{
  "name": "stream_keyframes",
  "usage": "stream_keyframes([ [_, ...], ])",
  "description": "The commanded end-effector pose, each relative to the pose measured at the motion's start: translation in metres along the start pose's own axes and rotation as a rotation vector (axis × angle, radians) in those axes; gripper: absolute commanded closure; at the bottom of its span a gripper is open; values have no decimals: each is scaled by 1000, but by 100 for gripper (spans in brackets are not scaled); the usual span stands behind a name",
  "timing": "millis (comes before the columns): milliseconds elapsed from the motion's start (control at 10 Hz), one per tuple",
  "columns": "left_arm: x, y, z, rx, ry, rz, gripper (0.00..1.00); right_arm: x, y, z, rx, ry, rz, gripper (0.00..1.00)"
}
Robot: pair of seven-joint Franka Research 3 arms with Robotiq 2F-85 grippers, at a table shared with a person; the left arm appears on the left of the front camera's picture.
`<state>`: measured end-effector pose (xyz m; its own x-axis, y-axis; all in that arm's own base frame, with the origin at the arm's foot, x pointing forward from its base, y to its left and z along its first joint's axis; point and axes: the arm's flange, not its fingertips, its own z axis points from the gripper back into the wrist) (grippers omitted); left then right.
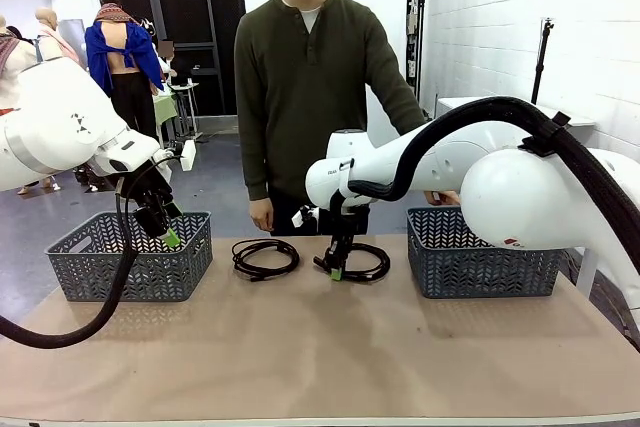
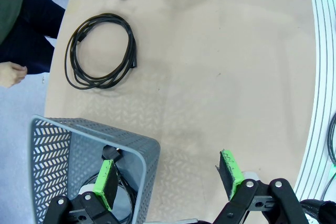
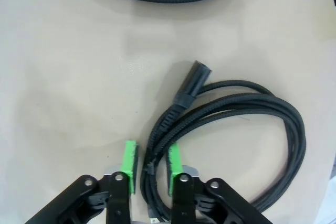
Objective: Organize the cables according to human instructions.
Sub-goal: Pick up a bundle of cables and place it in the basket indicated by the human.
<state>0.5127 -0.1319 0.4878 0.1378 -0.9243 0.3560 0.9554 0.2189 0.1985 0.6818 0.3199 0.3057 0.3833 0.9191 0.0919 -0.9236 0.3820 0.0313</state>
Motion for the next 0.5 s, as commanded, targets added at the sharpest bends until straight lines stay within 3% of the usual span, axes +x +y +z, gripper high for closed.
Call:
stream_keyframes([
  [0,1,1,2,-7,-3,3,0,4,-4,3,-4,-2,1,100],
  [400,1,1,2,-7,-3,3,0,2,-3,10,-32,2,-67,100],
])
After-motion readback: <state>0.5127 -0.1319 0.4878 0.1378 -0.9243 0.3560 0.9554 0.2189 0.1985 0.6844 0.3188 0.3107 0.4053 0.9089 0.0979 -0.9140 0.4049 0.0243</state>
